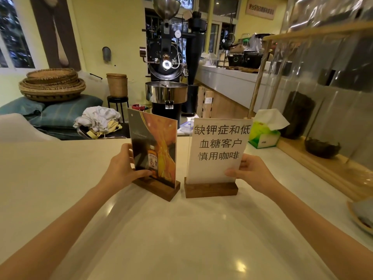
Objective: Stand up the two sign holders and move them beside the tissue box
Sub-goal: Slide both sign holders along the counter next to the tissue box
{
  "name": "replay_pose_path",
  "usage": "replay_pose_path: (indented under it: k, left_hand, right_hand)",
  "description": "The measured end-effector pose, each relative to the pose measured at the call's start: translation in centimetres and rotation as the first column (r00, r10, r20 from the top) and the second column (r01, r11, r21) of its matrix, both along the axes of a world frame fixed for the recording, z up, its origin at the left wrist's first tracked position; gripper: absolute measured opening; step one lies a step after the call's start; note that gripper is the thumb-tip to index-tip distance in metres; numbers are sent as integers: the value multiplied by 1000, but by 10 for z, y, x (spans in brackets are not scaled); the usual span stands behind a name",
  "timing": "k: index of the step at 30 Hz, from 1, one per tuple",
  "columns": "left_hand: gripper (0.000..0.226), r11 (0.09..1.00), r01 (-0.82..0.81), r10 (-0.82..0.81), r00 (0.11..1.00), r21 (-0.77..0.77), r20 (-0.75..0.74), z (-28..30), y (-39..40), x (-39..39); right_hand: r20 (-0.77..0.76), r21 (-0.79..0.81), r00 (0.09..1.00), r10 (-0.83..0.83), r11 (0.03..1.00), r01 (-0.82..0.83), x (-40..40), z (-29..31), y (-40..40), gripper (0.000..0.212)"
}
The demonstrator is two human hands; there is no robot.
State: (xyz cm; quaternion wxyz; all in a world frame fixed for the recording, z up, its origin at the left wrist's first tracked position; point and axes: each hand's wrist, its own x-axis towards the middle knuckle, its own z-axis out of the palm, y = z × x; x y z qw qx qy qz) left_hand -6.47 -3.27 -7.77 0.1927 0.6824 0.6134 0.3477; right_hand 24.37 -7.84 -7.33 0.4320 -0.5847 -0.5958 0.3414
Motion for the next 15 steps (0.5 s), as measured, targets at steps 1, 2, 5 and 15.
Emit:
replay_pose_path:
  k: [1, 2, 5, 15]
  left_hand:
    - [76, 1000, 16, -16, 1000, 3, 4, 1, 3, 6]
    - [76, 999, 37, -37, 999, 5, 4, 1, 6, 14]
    - [76, 995, 95, -95, 995, 18, 4, 3, 19, 37]
    - [79, 959, 282, -283, 959, 18, 35, 4, 61, 132]
  right_hand:
    - [19, 1, 1000, -4, 1000, 4, 4, 1, -1, 49]
    - [36, 1, 999, -17, 1000, 17, 10, 3, -3, 48]
    - [58, -8, 996, -74, 997, 74, 28, 5, -9, 48]
    - [78, 46, 955, -286, 958, 283, 102, 2, -38, 41]
